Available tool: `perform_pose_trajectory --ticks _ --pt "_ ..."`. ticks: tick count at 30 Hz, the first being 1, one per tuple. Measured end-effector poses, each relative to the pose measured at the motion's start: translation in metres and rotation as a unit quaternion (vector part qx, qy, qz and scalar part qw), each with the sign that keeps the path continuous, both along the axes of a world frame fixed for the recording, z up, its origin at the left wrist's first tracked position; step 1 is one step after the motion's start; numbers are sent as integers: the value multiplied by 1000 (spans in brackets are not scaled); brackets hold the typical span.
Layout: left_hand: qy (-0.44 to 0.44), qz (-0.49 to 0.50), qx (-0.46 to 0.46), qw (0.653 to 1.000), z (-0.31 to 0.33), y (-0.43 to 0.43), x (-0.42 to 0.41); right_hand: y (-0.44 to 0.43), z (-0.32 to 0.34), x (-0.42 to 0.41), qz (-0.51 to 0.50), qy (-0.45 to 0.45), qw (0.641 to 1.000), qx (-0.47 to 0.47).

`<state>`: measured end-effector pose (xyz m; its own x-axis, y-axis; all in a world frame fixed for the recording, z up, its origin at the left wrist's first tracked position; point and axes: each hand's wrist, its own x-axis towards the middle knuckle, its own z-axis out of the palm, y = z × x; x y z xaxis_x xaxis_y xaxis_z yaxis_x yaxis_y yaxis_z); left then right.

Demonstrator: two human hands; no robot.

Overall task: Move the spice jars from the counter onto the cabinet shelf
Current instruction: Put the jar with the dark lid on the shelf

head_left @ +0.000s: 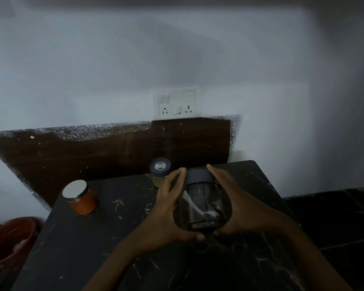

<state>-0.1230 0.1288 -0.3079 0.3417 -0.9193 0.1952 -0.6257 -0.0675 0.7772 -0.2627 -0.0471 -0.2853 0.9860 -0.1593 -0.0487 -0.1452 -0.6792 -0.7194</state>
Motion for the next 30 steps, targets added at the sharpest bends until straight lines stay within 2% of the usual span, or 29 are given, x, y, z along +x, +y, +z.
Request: perform_pose_trajectory --ticks 5,11,14,19,21,23,27,30 --pt "-72 -2 2 997 4 -4 -5 9 4 2 27 7 998 -65" --pt "40 5 -39 998 8 5 -4 0 9 -5 24 25 999 18" --pt "55 -7 -40 998 9 5 -4 -2 7 -6 14 31 999 29" --pt "-85 -19 0 996 7 -1 -5 5 5 1 15 6 999 -39" --pt "-114 -19 -3 993 6 -4 -6 8 8 3 21 11 999 -47" --pt "-96 -5 -18 995 8 -5 -4 8 11 3 22 5 999 -40" --pt "22 8 -48 999 13 1 0 -3 20 0 18 7 1000 24" --pt "50 3 -45 998 16 3 2 -8 23 -1 21 29 999 20"
